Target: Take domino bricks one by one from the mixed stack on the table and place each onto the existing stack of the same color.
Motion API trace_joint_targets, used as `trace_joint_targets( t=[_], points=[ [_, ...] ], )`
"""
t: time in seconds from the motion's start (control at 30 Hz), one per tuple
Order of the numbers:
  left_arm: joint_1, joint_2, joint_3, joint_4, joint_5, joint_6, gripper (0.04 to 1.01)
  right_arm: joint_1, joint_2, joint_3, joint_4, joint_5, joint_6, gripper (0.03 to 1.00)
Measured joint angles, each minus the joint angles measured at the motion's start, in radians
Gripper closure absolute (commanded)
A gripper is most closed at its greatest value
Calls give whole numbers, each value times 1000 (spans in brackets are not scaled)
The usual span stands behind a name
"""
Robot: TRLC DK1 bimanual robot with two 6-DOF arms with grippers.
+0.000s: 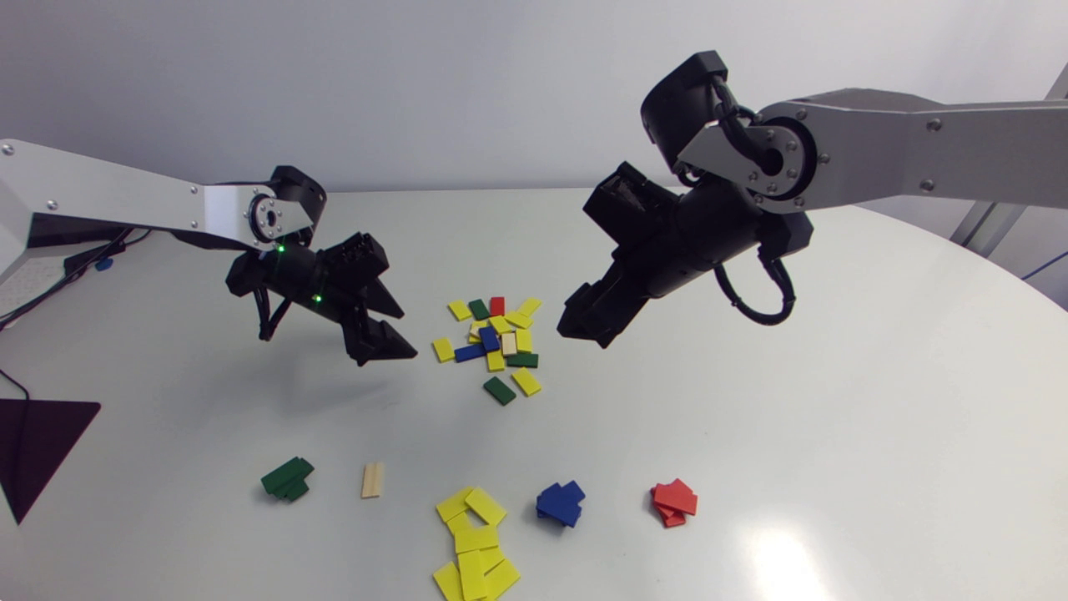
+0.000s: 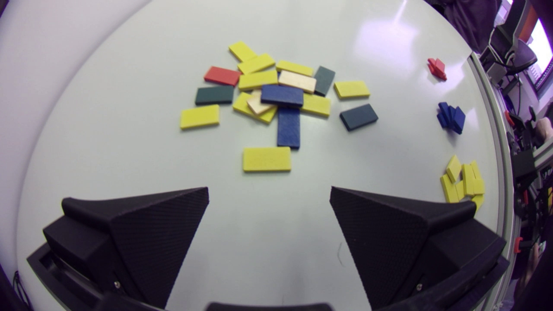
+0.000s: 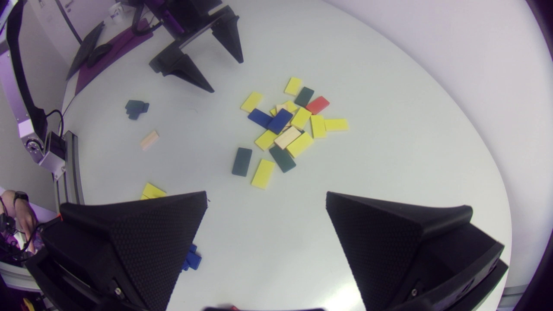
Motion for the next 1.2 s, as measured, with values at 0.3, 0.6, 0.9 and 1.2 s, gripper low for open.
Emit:
trace_joint_targets(
  t=[0.3, 0.6, 0.9, 1.2],
  points=[
    [-1, 100, 51, -44, 44, 45, 43, 0, 0, -9, 0, 8, 0, 70],
    [-1, 179, 176, -101, 66, 49, 43, 0, 0, -9, 0, 8, 1, 70],
    [-29, 197, 189, -111, 68, 53, 43, 0, 0, -9, 0, 8, 1, 70],
    [-48, 219, 208, -116, 70, 61, 43, 6, 0, -9, 0, 8, 1, 70]
  ],
)
